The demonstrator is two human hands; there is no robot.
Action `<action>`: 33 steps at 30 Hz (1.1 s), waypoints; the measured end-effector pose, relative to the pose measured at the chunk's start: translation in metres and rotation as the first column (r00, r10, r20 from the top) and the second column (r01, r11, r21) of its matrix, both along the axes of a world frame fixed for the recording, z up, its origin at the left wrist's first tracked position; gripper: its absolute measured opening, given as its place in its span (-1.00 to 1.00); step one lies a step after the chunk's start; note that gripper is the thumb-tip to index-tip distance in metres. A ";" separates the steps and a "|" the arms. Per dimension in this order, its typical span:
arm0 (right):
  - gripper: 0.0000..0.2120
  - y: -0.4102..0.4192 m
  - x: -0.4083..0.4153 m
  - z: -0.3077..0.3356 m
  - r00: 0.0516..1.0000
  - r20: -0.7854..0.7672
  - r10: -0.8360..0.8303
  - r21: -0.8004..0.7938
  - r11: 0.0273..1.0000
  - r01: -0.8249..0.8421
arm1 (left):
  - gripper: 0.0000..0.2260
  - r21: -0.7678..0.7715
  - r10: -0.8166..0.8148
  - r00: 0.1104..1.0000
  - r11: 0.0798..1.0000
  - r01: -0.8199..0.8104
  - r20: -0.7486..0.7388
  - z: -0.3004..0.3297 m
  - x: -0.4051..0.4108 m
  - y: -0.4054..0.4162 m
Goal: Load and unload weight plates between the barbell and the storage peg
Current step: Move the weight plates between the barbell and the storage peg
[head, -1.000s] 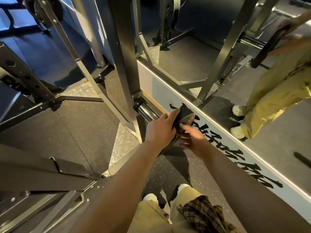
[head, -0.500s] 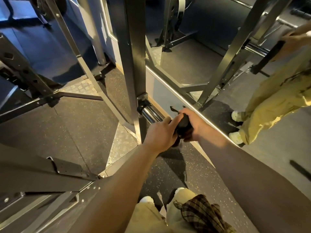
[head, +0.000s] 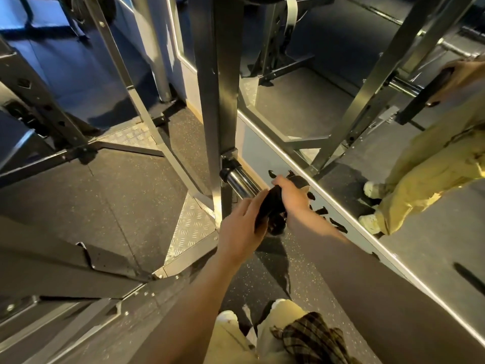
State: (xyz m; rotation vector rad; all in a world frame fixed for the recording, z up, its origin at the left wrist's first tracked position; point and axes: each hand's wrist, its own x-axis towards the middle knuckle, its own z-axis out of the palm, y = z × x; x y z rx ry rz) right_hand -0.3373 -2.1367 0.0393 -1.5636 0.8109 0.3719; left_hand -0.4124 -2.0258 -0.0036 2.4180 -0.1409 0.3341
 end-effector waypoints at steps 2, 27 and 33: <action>-0.44 0.005 0.000 -0.006 0.998 -0.016 -0.055 -0.006 0.998 0.055 | -0.37 -0.163 0.137 0.981 0.974 -0.159 -0.139 -0.003 -0.009 0.005; -0.43 0.016 -0.010 0.004 0.703 0.234 0.671 -0.833 0.511 -0.211 | -0.41 -0.240 0.151 0.918 0.938 -0.250 -0.366 -0.003 0.001 0.031; -0.78 0.039 -0.003 -0.011 0.580 0.216 0.785 -0.954 0.297 -0.047 | -0.15 -0.169 0.268 0.834 0.905 -0.389 -0.483 -0.023 -0.017 0.042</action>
